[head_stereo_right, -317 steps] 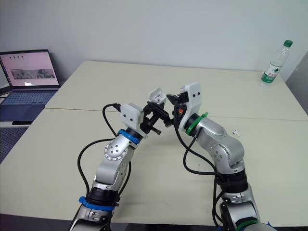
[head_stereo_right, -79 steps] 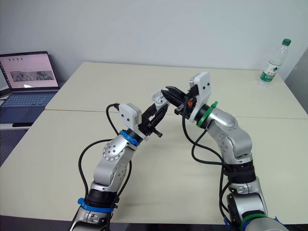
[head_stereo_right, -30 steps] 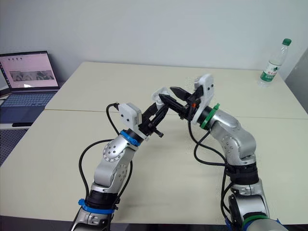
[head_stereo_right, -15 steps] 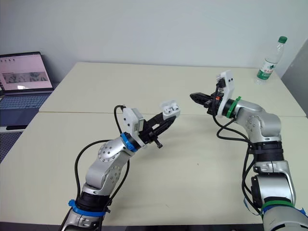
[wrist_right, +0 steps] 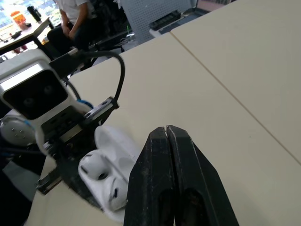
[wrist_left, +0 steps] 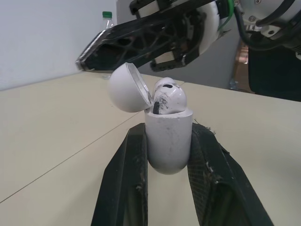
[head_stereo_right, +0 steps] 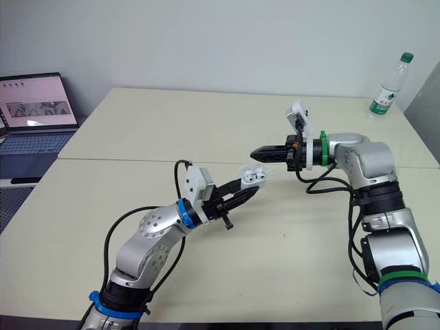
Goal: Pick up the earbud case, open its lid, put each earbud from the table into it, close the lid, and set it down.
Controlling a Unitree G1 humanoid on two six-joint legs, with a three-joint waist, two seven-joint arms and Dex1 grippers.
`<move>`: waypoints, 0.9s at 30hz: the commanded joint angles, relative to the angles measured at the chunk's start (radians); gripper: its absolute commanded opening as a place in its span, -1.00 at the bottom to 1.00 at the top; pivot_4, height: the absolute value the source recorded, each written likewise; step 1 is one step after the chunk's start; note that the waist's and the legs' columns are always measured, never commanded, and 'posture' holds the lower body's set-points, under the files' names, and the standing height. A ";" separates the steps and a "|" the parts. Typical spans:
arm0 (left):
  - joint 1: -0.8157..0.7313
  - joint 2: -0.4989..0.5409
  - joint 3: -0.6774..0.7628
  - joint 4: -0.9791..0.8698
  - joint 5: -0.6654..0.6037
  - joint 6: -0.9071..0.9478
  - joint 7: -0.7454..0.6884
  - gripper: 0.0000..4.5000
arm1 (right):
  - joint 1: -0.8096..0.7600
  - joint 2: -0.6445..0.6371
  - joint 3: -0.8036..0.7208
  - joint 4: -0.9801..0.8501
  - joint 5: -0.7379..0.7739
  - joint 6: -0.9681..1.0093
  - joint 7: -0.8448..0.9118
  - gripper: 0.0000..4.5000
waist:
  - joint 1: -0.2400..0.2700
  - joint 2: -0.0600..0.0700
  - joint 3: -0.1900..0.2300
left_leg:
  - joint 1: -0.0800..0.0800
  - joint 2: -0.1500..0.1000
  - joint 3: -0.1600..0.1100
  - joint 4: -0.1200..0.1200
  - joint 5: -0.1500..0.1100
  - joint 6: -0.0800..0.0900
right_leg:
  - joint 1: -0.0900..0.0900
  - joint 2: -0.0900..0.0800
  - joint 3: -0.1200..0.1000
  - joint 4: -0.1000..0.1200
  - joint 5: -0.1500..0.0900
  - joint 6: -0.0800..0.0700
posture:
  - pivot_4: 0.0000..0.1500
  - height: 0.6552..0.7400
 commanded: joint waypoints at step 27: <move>0.010 -0.009 -0.007 -0.040 0.029 -0.056 -0.001 -0.67 | 0.051 -0.070 0.033 -0.177 -0.017 0.023 0.092 -0.99 | -0.002 0.000 0.000 | 0.000 0.000 -0.001 0.000 0.000 0.000 | 0.000 -0.001 -0.001 0.000 0.000 0.000 | 1.00 1.00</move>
